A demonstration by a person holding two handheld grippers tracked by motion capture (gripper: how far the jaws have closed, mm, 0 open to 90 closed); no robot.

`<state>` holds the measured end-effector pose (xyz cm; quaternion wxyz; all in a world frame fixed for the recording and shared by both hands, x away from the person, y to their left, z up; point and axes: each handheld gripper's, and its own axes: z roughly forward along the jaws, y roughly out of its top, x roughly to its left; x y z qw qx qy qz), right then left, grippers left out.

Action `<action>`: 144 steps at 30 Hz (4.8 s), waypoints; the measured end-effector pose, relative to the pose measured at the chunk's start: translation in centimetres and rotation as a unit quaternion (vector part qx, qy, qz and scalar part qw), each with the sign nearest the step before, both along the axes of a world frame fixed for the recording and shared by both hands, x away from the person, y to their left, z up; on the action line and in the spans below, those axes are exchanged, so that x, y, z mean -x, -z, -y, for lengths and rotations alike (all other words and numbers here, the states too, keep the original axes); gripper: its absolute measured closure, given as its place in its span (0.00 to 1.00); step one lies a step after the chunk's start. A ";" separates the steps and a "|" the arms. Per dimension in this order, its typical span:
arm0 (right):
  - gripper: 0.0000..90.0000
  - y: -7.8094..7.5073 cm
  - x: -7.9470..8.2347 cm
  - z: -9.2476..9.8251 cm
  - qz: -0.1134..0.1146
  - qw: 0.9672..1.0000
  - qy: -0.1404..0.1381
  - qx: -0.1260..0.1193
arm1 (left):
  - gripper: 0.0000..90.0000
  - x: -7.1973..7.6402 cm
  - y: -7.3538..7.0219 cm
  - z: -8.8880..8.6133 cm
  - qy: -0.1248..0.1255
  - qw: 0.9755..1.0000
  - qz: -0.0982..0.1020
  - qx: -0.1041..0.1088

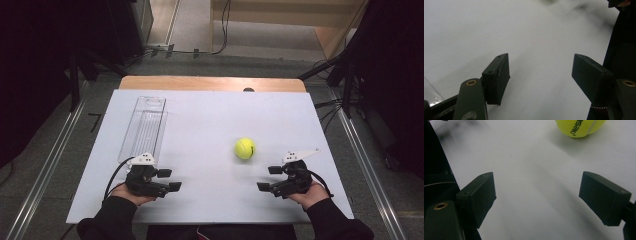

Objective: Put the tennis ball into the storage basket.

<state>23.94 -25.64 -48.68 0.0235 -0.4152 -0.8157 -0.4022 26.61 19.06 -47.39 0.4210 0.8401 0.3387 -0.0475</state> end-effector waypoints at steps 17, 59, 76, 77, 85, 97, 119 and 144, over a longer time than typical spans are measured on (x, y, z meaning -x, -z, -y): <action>0.14 0.3 -0.4 0.3 -0.009 1.000 -0.003 -0.006 | 0.35 -0.1 0.2 0.9 0.017 1.000 -0.006 -0.010; 0.14 0.0 0.2 -0.3 0.003 1.000 0.007 0.013 | 0.35 -0.3 -0.7 0.7 0.019 1.000 -0.006 -0.013; 0.14 0.0 0.2 -0.3 0.006 1.000 0.008 0.015 | 0.27 -0.5 -2.6 2.5 0.005 1.000 0.008 0.010; 0.14 0.0 0.2 -0.3 0.006 1.000 0.008 0.016 | 0.26 -0.5 -2.7 2.6 0.008 1.000 0.010 0.009; 0.14 0.0 0.1 -0.2 0.007 1.000 0.012 0.015 | 0.15 -0.7 -2.9 3.7 0.008 1.000 0.013 0.000; 0.14 -0.1 0.1 0.0 0.013 1.000 0.021 0.020 | 0.00 -1.1 -3.0 5.0 0.015 1.000 0.019 -0.001; 0.14 0.0 0.0 0.2 0.022 0.999 0.027 0.023 | 0.00 -3.4 -4.5 7.6 0.030 0.999 0.023 -0.007; 0.20 0.0 0.1 0.3 0.012 0.999 0.025 0.024 | 0.00 -5.4 -4.9 9.9 0.041 0.999 0.022 -0.014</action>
